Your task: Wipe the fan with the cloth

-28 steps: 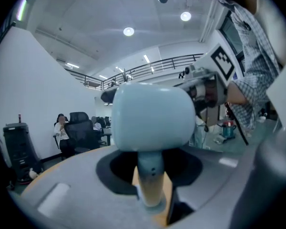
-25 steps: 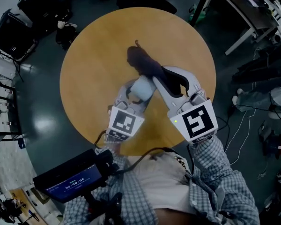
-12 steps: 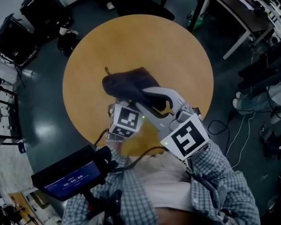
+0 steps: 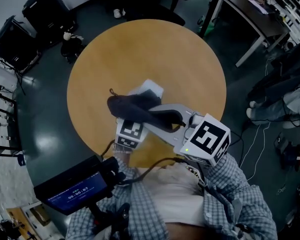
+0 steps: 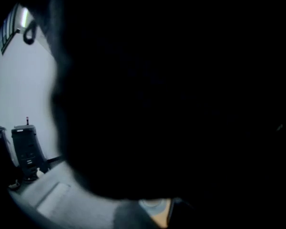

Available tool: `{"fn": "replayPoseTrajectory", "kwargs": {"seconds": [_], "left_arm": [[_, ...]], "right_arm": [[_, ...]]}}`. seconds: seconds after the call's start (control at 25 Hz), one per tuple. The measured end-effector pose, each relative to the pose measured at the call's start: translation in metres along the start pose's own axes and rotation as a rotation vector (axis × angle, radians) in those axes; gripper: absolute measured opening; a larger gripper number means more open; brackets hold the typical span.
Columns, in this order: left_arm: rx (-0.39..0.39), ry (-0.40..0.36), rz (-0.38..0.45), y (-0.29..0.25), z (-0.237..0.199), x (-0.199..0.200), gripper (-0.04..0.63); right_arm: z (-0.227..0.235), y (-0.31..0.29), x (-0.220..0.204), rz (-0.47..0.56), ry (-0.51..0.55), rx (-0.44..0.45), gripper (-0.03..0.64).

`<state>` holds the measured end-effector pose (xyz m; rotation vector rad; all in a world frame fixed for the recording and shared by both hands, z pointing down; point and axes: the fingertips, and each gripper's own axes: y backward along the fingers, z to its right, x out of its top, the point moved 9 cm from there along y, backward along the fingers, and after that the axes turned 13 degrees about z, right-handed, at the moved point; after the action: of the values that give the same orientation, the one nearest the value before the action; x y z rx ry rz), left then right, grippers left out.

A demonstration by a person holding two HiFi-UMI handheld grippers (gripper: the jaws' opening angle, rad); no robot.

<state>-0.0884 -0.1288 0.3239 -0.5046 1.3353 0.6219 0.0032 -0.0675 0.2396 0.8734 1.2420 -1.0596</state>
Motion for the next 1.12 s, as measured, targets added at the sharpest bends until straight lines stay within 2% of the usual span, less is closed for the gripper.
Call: {"fn": "replayPoseTrajectory", "kwargs": {"seconds": [0.12, 0.28, 0.4, 0.52, 0.64, 0.76, 0.84, 0.92, 1.12], "left_arm": [[-0.01, -0.008, 0.013, 0.002, 0.003, -0.003, 0.134], [-0.021, -0.004, 0.028, 0.007, 0.003, -0.004, 0.134], [-0.027, 0.0, 0.041, 0.009, 0.001, 0.0, 0.133], [-0.053, -0.009, 0.061, 0.009, 0.004, 0.004, 0.134], [-0.116, -0.04, 0.087, 0.012, 0.01, 0.011, 0.133], [-0.189, -0.039, 0.149, 0.016, 0.018, 0.018, 0.135], [-0.205, -0.036, 0.162, 0.018, 0.02, 0.018, 0.135], [-0.201, -0.037, 0.175, 0.021, 0.019, 0.018, 0.135], [-0.166, -0.032, 0.226, 0.028, 0.009, 0.029, 0.135]], "right_arm": [[-0.002, 0.004, 0.006, -0.014, 0.066, -0.023, 0.084], [0.003, 0.008, 0.03, 0.053, 0.143, -0.113, 0.086], [0.024, 0.011, 0.048, 0.091, 0.202, -0.159, 0.086], [0.043, 0.011, 0.06, 0.115, 0.228, -0.142, 0.086], [0.053, 0.003, 0.066, 0.074, 0.242, -0.063, 0.086], [0.069, -0.008, 0.057, 0.003, 0.177, 0.002, 0.086], [0.083, -0.009, 0.049, 0.015, 0.079, 0.014, 0.085], [0.096, -0.005, 0.037, 0.029, 0.009, -0.025, 0.084], [0.111, 0.0, -0.009, 0.015, -0.09, -0.121, 0.084]]}}
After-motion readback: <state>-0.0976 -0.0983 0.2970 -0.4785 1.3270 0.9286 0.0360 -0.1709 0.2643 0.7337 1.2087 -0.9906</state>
